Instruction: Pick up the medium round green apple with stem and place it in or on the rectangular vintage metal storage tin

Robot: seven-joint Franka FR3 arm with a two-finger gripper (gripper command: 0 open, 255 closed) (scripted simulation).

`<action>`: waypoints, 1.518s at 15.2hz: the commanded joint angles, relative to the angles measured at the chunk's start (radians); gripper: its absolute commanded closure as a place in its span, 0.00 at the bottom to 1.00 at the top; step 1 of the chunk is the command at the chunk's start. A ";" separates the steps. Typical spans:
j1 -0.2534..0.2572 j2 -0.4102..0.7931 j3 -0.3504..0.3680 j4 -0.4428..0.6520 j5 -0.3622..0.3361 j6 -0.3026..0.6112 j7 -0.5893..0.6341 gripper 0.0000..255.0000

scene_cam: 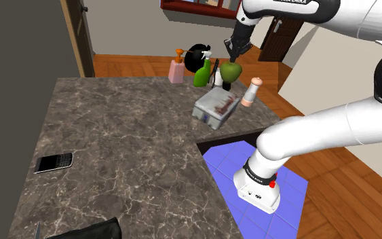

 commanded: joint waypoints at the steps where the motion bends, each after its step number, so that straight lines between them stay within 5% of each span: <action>1: -0.001 -0.002 -0.002 -0.027 -0.002 0.025 0.002 1.00; 23: -0.009 0.006 -0.019 -0.266 -0.027 0.271 0.034 1.00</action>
